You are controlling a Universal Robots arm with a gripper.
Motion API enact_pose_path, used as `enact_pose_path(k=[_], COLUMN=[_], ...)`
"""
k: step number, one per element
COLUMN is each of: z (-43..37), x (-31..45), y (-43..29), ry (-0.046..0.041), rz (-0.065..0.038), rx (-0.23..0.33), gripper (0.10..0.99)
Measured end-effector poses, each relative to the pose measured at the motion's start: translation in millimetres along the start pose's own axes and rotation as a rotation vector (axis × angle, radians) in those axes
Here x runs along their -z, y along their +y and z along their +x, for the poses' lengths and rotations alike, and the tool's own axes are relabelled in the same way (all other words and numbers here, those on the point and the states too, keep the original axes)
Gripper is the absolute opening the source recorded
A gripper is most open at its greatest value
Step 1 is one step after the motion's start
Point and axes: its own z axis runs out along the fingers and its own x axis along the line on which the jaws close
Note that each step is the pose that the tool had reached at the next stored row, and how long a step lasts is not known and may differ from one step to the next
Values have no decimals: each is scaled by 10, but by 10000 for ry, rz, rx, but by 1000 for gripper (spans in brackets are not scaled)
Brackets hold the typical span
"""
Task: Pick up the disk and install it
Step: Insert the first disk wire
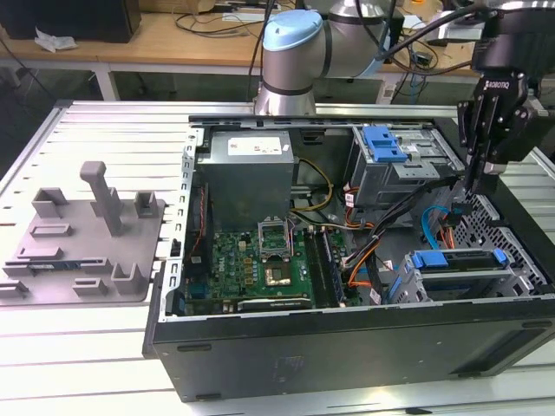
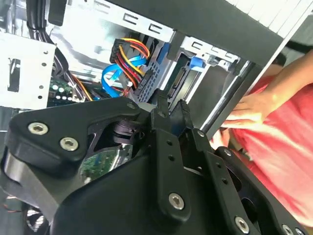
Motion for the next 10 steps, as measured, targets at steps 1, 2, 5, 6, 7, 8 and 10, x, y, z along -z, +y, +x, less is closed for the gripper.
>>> enact_pose_path(k=[1,2,5,6,7,8,10], z=[-3,-6,-24,-31,-37,-40,-60], x=[-7,-12,-16,-14,-13,-17,-46], y=[0,0,2,3,4,6,13], ry=[2,4,25,46,62,65,74], rz=[-55,-103,1,81,136,153,106], rx=[-114,-220,-611,-660,-703,-736,-844], gripper=[259,259,259,259,259,259,259])
